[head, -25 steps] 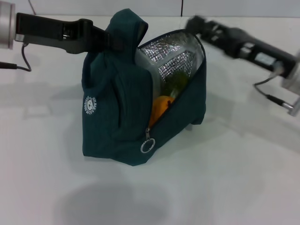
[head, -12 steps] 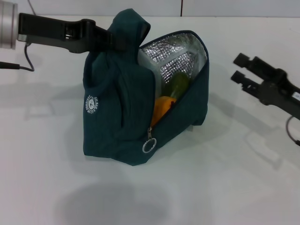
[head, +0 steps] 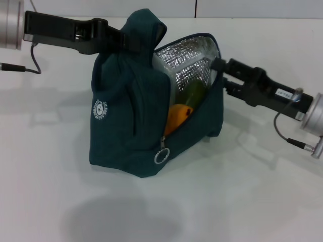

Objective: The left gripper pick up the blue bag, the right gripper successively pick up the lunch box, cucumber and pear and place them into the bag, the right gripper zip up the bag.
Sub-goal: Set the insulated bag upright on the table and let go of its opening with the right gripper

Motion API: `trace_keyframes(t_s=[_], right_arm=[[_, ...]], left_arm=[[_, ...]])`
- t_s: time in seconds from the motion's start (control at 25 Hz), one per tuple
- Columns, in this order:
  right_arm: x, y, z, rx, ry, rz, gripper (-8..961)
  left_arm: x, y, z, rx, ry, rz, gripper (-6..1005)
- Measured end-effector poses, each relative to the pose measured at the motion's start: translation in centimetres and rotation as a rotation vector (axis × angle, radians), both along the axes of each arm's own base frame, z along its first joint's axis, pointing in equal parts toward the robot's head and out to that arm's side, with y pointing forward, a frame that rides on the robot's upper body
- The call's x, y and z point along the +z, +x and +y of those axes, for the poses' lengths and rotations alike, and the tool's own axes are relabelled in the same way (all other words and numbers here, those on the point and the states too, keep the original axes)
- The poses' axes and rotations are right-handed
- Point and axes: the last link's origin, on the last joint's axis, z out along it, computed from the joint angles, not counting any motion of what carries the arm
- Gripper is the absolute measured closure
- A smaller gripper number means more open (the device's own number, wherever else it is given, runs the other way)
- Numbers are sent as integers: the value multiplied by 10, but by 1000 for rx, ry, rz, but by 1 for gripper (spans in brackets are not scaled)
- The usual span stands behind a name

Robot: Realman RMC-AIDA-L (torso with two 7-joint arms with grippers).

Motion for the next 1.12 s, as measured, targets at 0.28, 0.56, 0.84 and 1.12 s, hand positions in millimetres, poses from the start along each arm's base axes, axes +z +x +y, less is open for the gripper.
trace_keyframes(t_s=[0.28,0.56,0.84,1.12], right_arm=[[-1,-5,0,89,10,-57,261],[1,-9,1,118,39,-59,609],[7,-11,3,169,107,-67,802],[46,-8,-5,261,224,25,889]], left_arm=[[0,0,0,-3,0,1,959],[0,2,1,-9,-1,1,959],[-2,4,1,-12,-5,-2,958],[-24,15,0,-24,-48,-37,958]])
